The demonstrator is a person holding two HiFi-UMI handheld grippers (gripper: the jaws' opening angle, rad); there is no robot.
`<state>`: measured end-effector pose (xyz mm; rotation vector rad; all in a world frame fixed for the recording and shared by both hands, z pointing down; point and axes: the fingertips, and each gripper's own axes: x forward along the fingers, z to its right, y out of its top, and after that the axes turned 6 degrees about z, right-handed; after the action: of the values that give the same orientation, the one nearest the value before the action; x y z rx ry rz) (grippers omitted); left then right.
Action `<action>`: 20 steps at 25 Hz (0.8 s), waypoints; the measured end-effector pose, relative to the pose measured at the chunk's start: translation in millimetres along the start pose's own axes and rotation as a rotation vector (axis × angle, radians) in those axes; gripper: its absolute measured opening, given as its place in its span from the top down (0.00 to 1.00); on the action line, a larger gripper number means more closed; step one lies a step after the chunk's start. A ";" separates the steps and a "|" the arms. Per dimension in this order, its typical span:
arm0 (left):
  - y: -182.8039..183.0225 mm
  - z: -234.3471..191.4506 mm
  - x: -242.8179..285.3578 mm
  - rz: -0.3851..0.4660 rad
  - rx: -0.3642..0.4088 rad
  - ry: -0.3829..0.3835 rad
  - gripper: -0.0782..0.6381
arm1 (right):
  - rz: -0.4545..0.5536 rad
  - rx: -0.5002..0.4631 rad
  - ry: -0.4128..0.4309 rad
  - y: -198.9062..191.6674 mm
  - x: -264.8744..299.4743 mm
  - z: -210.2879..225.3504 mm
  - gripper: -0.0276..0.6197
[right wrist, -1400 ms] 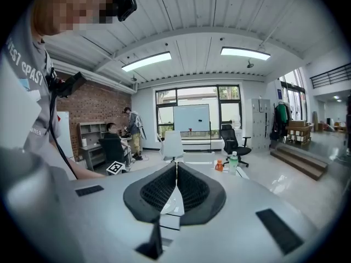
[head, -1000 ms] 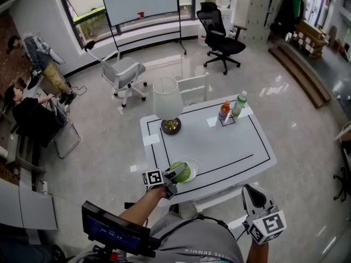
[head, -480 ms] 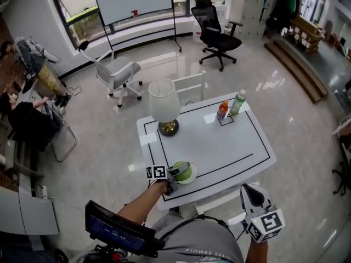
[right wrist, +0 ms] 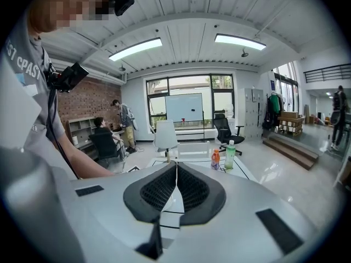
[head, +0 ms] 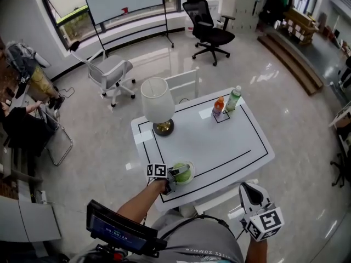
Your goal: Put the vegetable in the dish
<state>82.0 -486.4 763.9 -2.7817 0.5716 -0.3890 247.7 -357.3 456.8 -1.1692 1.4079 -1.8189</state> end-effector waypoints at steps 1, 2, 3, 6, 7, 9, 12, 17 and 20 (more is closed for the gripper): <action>-1.1 -1.8 1.0 -0.010 0.001 0.002 0.45 | -0.003 0.002 -0.001 -0.7 1.2 -0.6 0.95; -1.9 -3.2 1.9 -0.018 -0.002 0.002 0.45 | -0.006 0.003 0.000 -1.3 2.4 -1.3 0.95; -2.4 -3.9 3.1 -0.023 -0.006 -0.001 0.45 | -0.009 0.003 0.001 -1.7 3.6 -2.0 0.95; -1.5 -5.0 8.1 -0.035 -0.011 -0.008 0.45 | -0.016 0.002 0.005 -2.8 6.6 -3.4 0.95; -1.7 -6.3 9.6 -0.045 -0.015 -0.004 0.45 | -0.018 0.002 0.006 -3.2 7.4 -3.9 0.95; -3.8 -9.3 12.5 -0.076 -0.024 0.011 0.45 | -0.023 0.003 0.006 -3.6 9.0 -4.7 0.95; -8.3 -11.4 16.2 -0.131 -0.022 0.025 0.45 | -0.031 0.004 0.009 -4.9 11.0 -6.0 0.95; -14.7 -16.7 21.2 -0.203 -0.028 0.048 0.45 | -0.043 0.008 0.020 -9.8 15.4 -8.0 0.95; -17.2 -19.4 25.4 -0.245 -0.027 0.068 0.45 | -0.050 0.013 0.026 -12.4 19.1 -7.5 0.94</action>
<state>104.3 -485.9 792.5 -2.8823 0.2507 -0.5320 233.1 -366.0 473.8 -1.1881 1.3909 -1.8816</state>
